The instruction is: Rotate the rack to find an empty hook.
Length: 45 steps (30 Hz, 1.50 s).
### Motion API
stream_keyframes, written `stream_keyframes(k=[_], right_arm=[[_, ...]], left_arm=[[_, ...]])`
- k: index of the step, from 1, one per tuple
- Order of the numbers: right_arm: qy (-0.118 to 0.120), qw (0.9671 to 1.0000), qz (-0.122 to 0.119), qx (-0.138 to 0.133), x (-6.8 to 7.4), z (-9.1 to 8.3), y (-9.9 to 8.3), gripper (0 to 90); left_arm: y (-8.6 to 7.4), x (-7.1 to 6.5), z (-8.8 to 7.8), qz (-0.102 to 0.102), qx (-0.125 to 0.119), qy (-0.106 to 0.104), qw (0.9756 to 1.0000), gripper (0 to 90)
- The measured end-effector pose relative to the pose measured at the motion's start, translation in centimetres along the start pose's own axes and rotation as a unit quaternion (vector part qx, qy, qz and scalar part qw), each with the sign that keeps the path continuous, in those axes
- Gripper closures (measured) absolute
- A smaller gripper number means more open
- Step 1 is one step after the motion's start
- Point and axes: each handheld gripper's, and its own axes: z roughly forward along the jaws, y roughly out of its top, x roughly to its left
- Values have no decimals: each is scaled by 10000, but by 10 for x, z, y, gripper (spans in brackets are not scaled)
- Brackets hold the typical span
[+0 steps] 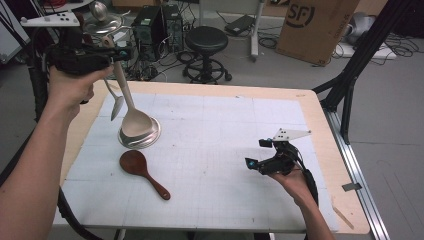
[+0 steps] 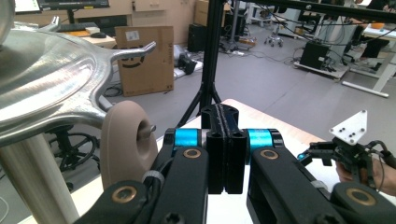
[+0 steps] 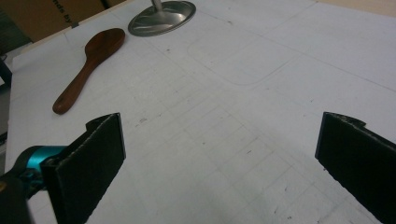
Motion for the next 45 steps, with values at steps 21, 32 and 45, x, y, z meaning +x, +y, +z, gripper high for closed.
stream_keyframes(k=[21,32,45], right_arm=[[3,10000,-12,-3,0,0,0,5],[17,10000,3,-8,0,0,0,5],[29,10000,-26,5,1,1,0,5]], left_arm=[[-5,4,-9,51,-51,128,9999,896],[-6,5,-15,81,-42,137,9999,896],[-8,10,-26,66,-110,191,9997,896]])
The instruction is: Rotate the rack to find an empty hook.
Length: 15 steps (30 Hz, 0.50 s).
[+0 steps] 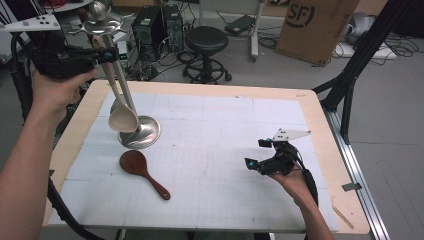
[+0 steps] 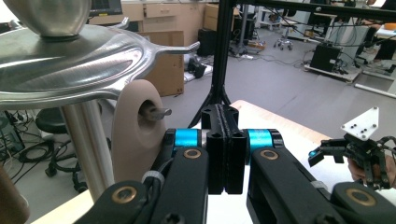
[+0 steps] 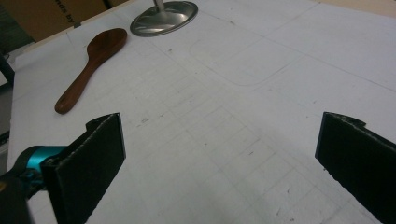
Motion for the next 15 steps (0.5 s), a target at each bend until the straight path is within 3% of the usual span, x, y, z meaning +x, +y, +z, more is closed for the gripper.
stream_keyframes(k=[15], right_arm=[[18,10000,-8,3,0,1,0,5]], left_arm=[[-2,11,-15,-85,-71,128,9999,896]])
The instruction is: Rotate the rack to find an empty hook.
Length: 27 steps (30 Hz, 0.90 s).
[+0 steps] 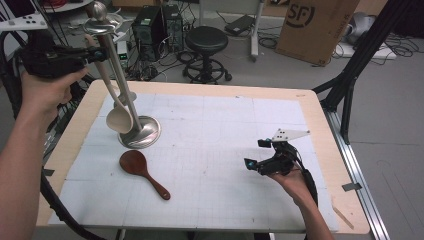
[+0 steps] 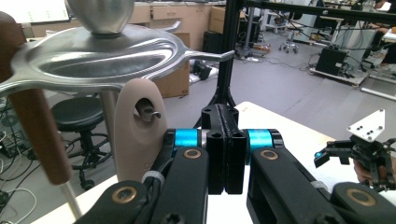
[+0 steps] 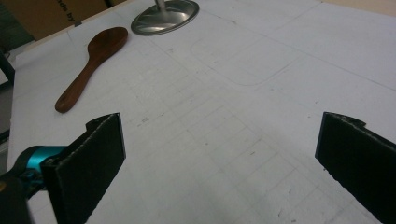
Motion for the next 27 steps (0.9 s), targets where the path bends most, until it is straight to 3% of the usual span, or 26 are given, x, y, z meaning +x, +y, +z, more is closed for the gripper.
stream_keyframes(k=[15,21,27], right_arm=[[27,10000,-19,39,0,2,0,5],[22,10000,-29,39,0,3,0,5],[46,10000,-7,32,0,2,0,5]], left_arm=[[0,14,-10,-89,-14,163,9998,896],[0,13,-12,-61,-25,113,9999,887],[-5,8,-17,23,61,-89,9999,853]])
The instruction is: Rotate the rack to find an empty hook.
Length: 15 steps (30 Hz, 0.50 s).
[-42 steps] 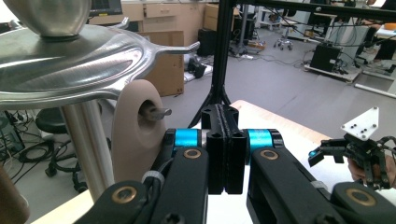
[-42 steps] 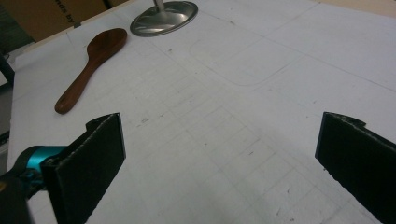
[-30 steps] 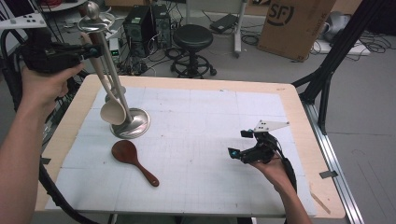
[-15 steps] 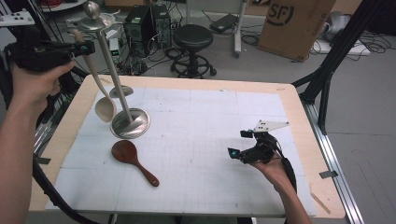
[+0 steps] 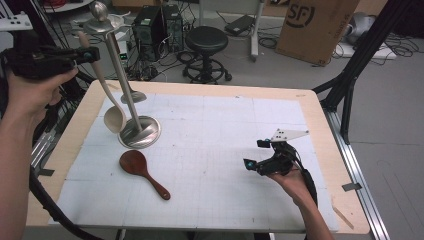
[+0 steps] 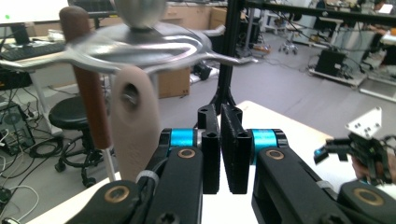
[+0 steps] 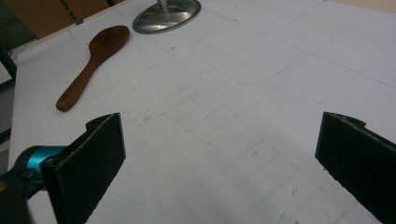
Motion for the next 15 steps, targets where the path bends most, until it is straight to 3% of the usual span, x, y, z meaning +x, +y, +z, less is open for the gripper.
stream_keyframes(k=[15], right_arm=[[10,10000,-35,-34,2,-1,0,5]], left_arm=[[-38,-18,-1,116,307,-524,9981,748]])
